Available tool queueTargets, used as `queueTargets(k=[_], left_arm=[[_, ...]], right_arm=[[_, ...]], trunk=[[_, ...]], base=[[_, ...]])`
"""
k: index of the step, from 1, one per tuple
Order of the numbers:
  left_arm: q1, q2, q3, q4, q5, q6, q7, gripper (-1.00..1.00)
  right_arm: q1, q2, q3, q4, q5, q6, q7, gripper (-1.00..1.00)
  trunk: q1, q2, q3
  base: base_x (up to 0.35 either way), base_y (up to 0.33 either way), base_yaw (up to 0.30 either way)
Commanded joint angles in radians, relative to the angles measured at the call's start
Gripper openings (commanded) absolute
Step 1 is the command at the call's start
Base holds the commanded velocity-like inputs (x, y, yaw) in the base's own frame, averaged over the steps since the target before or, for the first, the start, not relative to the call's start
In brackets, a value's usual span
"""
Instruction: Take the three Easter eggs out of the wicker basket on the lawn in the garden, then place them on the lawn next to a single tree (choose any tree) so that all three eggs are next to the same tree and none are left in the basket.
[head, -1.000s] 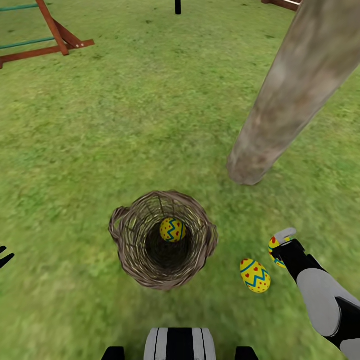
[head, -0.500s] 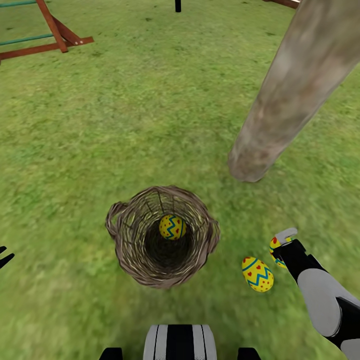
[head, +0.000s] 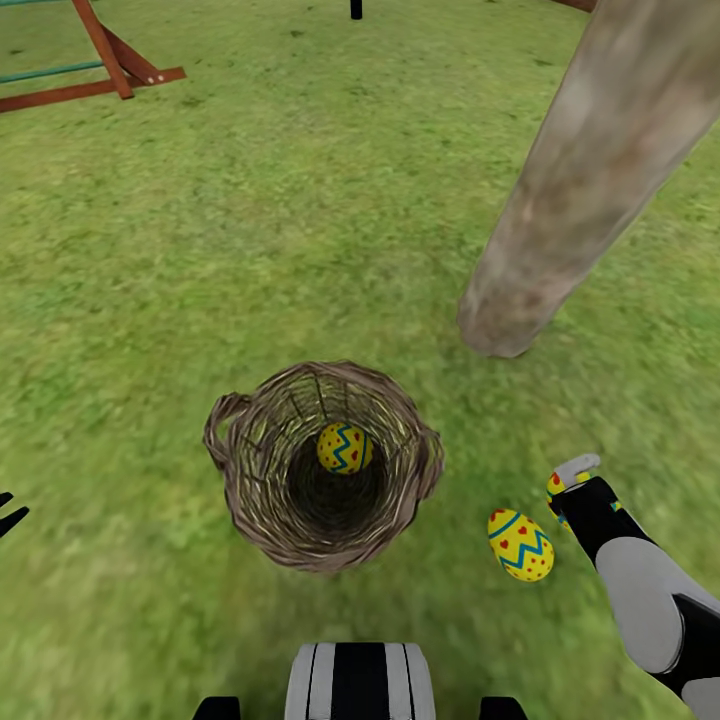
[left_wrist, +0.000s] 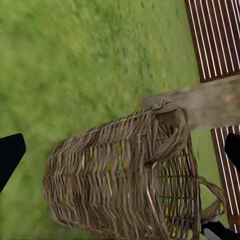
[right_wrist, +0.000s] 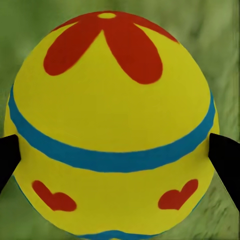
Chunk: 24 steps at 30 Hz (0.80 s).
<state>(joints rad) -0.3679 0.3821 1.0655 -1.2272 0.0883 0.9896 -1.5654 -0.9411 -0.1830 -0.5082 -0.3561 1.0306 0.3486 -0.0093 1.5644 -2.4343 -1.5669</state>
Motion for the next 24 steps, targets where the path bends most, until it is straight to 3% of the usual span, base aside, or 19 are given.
queueTargets(k=[1, 9, 22, 23, 24], left_arm=[[-0.001, 0.0, 0.001, 0.0, -0.002, 0.011, -0.005, 1.0], [-0.001, 0.0, 0.0, 0.001, -0.002, 0.011, -0.005, 1.0], [0.0, -0.002, 0.001, 0.003, -0.002, 0.009, -0.005, 1.0], [0.0, -0.002, 0.003, 0.004, -0.002, 0.009, -0.005, 1.0], [0.0, -0.002, 0.006, 0.004, -0.002, 0.009, -0.005, 1.0]], right_arm=[[-0.001, 0.0, -0.004, 0.0, 0.003, 0.001, -0.002, -1.0], [-0.001, 0.0, -0.004, 0.0, 0.009, 0.001, -0.002, -1.0], [-0.001, 0.005, -0.003, 0.0, 0.017, -0.001, 0.002, -1.0], [-0.001, 0.005, -0.003, 0.0, 0.017, -0.001, 0.001, 1.0], [-0.001, 0.005, -0.003, 0.0, 0.019, -0.001, -0.001, 1.0]], trunk=[[0.004, -0.007, -0.004], [0.034, -0.063, -0.029], [0.04, -0.068, -0.071], [0.04, -0.068, -0.071], [0.04, -0.068, -0.071]], base=[[0.0, 0.0, 0.0], [0.0, 0.0, 0.0], [0.0, 0.0, 0.0], [0.0, 0.0, 0.0], [0.0, 0.0, 0.0]])
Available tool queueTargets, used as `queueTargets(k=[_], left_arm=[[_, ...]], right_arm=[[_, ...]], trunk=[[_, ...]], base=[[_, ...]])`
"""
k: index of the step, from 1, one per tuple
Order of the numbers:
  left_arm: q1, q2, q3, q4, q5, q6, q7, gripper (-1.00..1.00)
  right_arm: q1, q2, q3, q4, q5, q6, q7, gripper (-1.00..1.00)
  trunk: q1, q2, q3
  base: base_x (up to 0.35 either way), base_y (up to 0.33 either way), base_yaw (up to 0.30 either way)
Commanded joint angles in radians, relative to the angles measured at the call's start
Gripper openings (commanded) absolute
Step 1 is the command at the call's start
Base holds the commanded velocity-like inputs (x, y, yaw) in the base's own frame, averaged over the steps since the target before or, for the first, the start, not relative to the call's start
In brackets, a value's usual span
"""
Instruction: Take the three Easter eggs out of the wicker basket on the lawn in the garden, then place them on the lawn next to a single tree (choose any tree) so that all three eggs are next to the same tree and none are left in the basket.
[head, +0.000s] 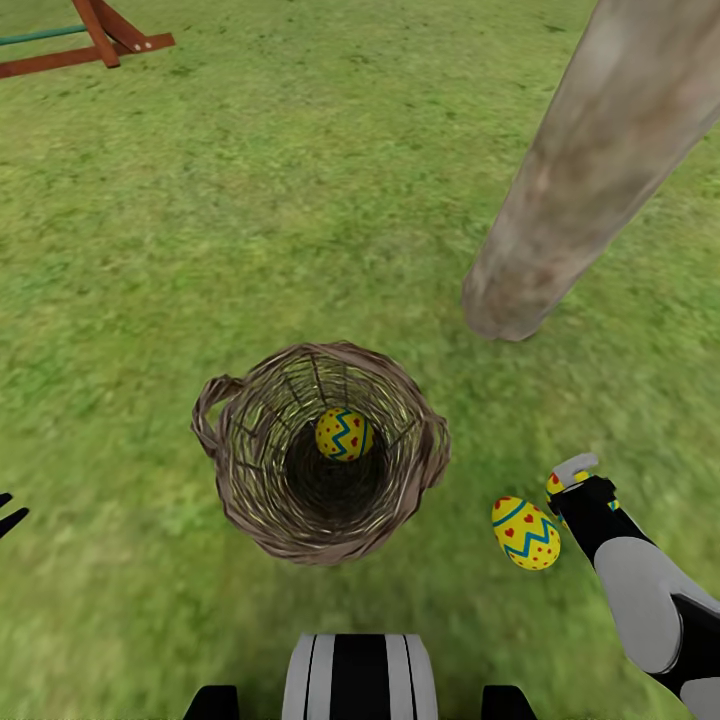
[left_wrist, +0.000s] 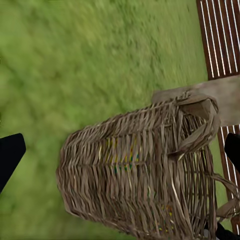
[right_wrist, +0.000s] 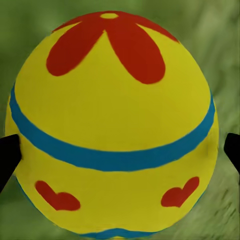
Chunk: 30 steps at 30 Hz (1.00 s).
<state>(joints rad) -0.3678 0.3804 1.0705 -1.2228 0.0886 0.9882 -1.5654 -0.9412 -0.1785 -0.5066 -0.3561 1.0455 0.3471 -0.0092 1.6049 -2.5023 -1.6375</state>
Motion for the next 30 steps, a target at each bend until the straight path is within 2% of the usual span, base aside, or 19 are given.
queueTargets(k=[1, 14, 25, 30], left_arm=[[0.0, 0.0, 0.001, 0.0, -0.003, 0.011, -0.005, 1.0], [0.0, -0.002, 0.002, 0.001, -0.003, 0.01, -0.005, 1.0], [0.0, -0.003, 0.0, -0.001, -0.003, 0.01, -0.005, 1.0], [0.0, -0.003, 0.0, 0.0, -0.003, 0.01, -0.005, 1.0]], right_arm=[[-0.001, 0.001, -0.004, 0.0, 0.004, 0.001, -0.001, 1.0], [-0.001, -0.001, -0.004, 0.0, -0.002, 0.001, 0.0, 1.0], [-0.001, -0.001, -0.004, 0.0, 0.0, 0.001, 0.001, 1.0], [-0.001, 0.001, -0.004, 0.0, 0.001, 0.0, 0.006, 1.0]], trunk=[[0.0, 0.0, 0.0], [0.0, 0.0, 0.0], [-0.006, 0.005, 0.042], [-0.025, 0.04, 0.057]], base=[[0.0, 0.0, 0.0], [0.0, 0.0, 0.0], [0.0, 0.0, 0.0], [0.0, 0.0, 0.0]])
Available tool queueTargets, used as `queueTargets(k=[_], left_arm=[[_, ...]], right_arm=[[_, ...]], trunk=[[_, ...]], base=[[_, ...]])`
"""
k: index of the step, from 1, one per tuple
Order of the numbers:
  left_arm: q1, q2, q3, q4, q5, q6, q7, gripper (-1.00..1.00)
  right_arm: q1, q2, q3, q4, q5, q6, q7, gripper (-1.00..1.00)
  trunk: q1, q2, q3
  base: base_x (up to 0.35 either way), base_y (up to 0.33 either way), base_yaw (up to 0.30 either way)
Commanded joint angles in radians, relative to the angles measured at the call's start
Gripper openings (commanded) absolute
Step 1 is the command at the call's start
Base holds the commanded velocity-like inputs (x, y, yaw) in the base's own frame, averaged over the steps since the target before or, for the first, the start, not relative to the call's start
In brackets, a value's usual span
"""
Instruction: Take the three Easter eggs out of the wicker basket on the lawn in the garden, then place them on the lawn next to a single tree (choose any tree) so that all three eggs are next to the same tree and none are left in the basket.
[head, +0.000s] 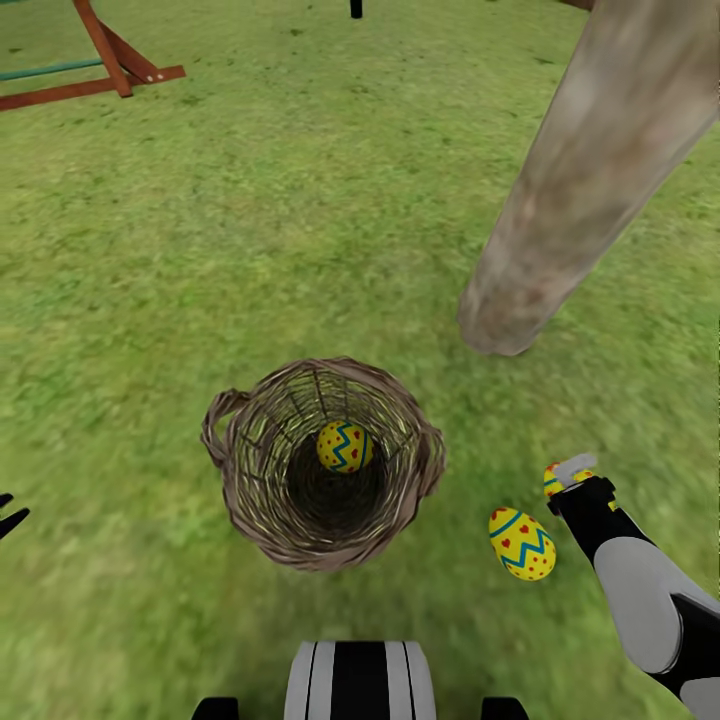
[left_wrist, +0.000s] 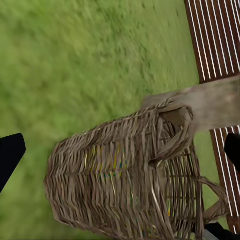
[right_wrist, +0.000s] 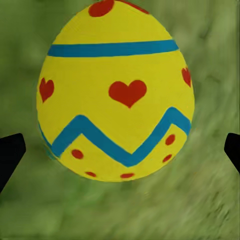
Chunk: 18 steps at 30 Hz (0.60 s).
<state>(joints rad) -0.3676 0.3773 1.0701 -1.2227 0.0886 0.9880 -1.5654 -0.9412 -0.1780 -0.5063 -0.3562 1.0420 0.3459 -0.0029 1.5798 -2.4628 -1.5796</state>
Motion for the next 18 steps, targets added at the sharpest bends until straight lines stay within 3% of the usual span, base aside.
queueTargets(k=[1, 14, 18], left_arm=[[-0.001, 0.0, 0.001, 0.0, -0.003, 0.011, -0.005, 1.0], [-0.001, 0.0, 0.001, 0.002, -0.003, 0.011, -0.005, 1.0], [-0.001, 0.0, 0.001, 0.002, -0.003, 0.011, -0.005, 1.0]], right_arm=[[-0.001, 0.001, -0.005, 0.0, 0.004, 0.001, 0.0, 1.0], [-0.001, 0.003, -0.002, -0.003, 0.007, -0.001, 0.003, 1.0], [-0.001, 0.003, -0.001, -0.007, 0.008, -0.001, 0.041, 1.0]], trunk=[[-0.004, 0.007, 0.003], [-0.054, 0.098, 0.043], [-0.069, 0.126, 0.056]], base=[[0.0, 0.0, 0.0], [0.0, 0.0, 0.0], [0.0, 0.0, 0.0]])
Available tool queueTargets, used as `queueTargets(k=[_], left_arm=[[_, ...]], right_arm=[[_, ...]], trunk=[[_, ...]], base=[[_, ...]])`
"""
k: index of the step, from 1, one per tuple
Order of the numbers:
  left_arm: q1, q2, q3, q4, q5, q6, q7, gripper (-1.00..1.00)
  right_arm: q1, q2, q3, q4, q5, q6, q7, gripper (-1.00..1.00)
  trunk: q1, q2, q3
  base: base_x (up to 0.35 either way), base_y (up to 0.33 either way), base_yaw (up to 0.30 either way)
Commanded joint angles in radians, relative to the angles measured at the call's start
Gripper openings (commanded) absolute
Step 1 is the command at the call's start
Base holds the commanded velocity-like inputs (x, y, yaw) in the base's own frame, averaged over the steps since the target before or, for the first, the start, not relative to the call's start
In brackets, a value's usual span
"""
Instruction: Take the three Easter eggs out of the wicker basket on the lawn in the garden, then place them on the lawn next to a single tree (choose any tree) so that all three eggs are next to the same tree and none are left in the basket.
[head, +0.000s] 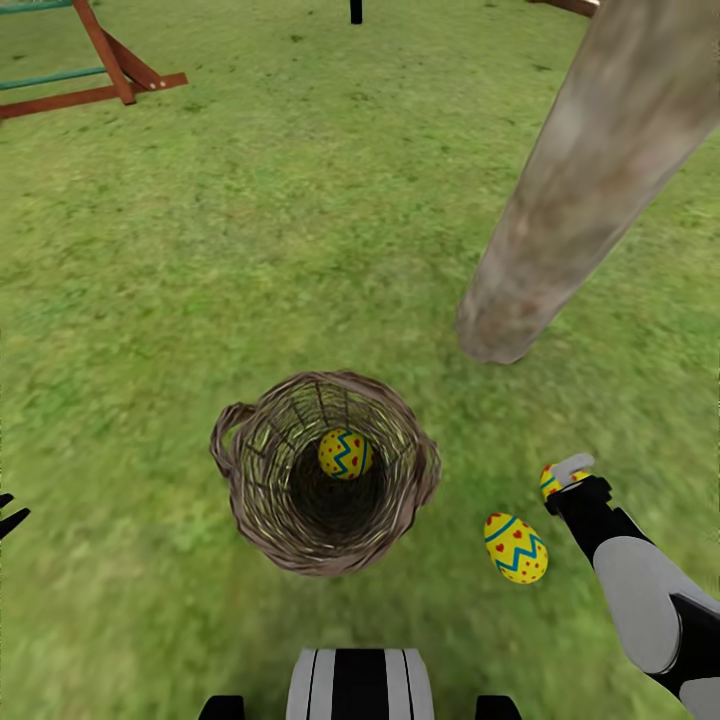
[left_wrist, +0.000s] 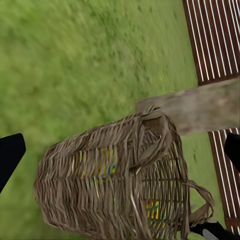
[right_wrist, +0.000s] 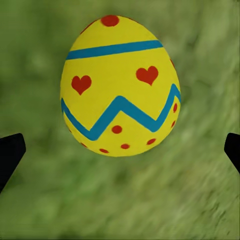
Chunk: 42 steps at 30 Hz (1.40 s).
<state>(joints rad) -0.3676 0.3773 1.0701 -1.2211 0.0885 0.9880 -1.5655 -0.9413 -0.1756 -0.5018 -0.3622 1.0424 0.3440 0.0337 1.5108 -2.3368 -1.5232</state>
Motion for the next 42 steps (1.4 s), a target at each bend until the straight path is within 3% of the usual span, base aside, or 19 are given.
queueTargets(k=[1, 12, 17, 27, 37, 42], left_arm=[[-0.001, 0.0, 0.001, 0.0, -0.003, 0.011, -0.005, 1.0], [-0.001, 0.0, -0.004, 0.0, -0.007, 0.009, -0.005, 1.0], [-0.001, 0.001, -0.004, 0.007, -0.012, 0.009, -0.005, 1.0], [-0.001, 0.0, -0.008, 0.009, -0.017, 0.009, -0.005, 1.0], [0.0, -0.013, -0.011, 0.01, -0.021, 0.008, -0.005, 1.0], [0.0, -0.015, -0.012, 0.011, -0.021, 0.008, -0.005, 1.0]], right_arm=[[-0.001, 0.001, -0.006, -0.002, 0.008, 0.001, 0.009, 1.0], [-0.001, -0.001, -0.005, -0.005, 0.008, 0.001, 0.023, 1.0], [-0.001, -0.003, -0.004, -0.008, 0.01, 0.001, 0.088, 1.0], [-0.001, -0.005, -0.004, -0.02, 0.01, 0.003, 0.149, 1.0], [0.0, -0.003, -0.001, -0.109, 0.013, 0.037, 0.265, 1.0], [-0.001, -0.003, 0.007, -0.12, 0.013, 0.042, 0.29, 1.0]], trunk=[[-0.004, 0.007, 0.003], [-0.027, 0.049, 0.022], [-0.046, 0.084, 0.037], [-0.085, 0.154, 0.069], [-0.123, 0.224, 0.1], [-0.142, 0.259, 0.116]], base=[[0.0, 0.0, 0.0], [0.0, 0.0, 0.0], [0.0, 0.0, 0.0], [0.0, 0.0, 0.0], [0.0, 0.0, 0.0], [0.0, 0.0, 0.0]])
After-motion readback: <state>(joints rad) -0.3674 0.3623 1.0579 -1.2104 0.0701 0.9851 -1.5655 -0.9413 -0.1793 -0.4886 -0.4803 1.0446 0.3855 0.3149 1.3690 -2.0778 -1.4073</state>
